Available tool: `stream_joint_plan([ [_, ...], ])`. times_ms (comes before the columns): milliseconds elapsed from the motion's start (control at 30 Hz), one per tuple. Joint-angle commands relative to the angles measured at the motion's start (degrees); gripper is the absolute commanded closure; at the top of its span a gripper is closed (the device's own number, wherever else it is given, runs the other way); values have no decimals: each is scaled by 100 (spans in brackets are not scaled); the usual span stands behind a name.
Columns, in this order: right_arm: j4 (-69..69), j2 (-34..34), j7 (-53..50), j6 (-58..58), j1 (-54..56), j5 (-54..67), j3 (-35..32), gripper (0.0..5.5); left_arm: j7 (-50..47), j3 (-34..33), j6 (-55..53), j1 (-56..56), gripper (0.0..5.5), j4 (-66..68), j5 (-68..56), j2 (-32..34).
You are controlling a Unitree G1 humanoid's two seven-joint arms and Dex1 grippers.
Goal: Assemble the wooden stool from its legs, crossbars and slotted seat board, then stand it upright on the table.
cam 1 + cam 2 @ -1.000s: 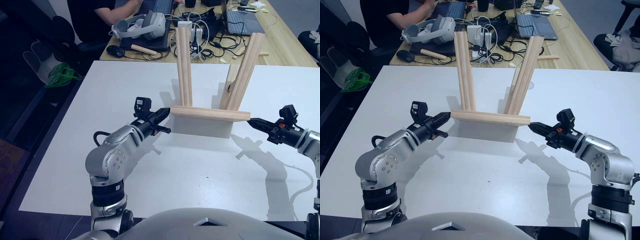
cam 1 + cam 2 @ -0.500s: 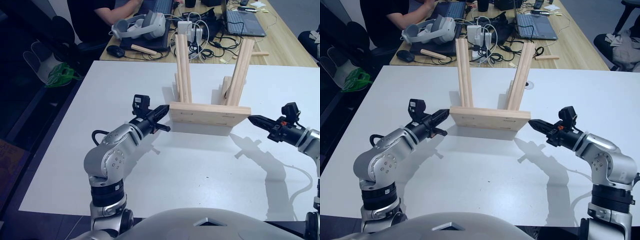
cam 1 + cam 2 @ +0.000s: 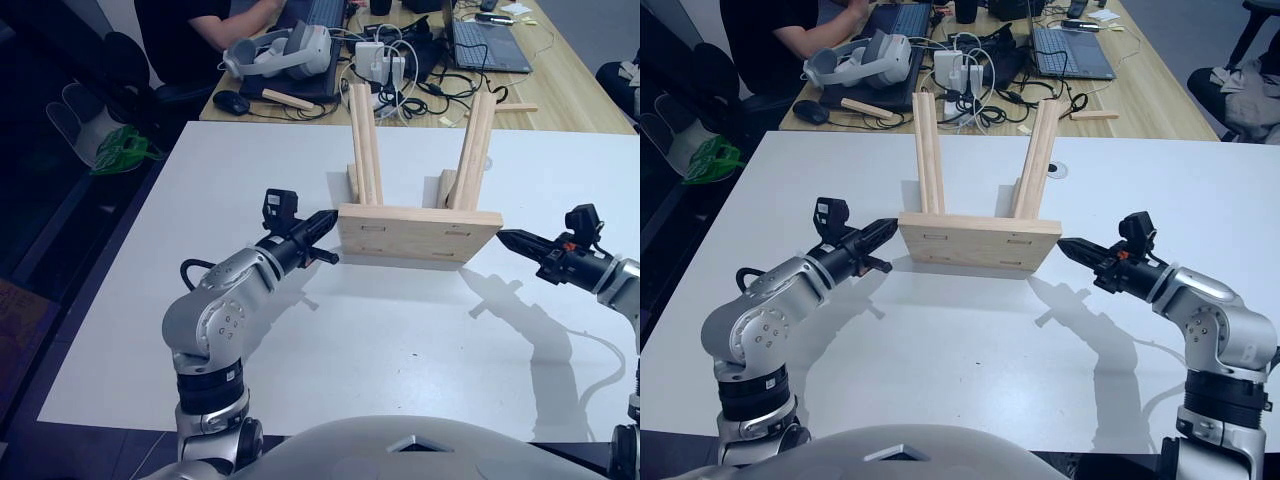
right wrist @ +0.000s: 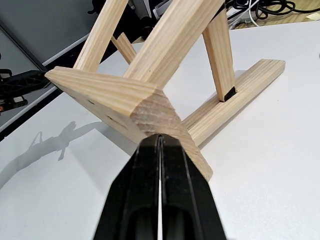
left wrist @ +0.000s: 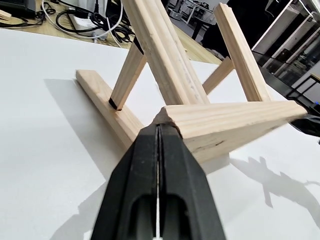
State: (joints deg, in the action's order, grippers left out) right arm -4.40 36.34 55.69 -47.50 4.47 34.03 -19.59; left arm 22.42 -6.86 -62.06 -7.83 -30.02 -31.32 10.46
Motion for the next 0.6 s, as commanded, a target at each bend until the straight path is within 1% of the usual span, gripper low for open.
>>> stream_joint_plan([
  [33,191,254,538,258,105,306,-101,550,897,123,-453,3,547,-169,-703,807],
  [100,386,374,599,383,90,204,-119,550,1020,113,-405,1,547,9,-613,1212],
  [167,539,419,635,538,92,82,-30,550,940,225,-320,-25,547,213,-416,1431],
  [233,658,418,606,757,85,-92,99,550,706,404,-272,-57,547,317,-182,1496],
  [333,929,410,491,1237,114,-455,333,550,337,892,-146,-34,547,358,311,1600],
  [433,1439,379,411,1881,288,-964,712,550,-116,1375,-49,11,547,429,762,1414],
  [600,2558,151,334,2819,868,-1655,1314,550,-509,1881,-75,-2,547,685,1121,1115],
])
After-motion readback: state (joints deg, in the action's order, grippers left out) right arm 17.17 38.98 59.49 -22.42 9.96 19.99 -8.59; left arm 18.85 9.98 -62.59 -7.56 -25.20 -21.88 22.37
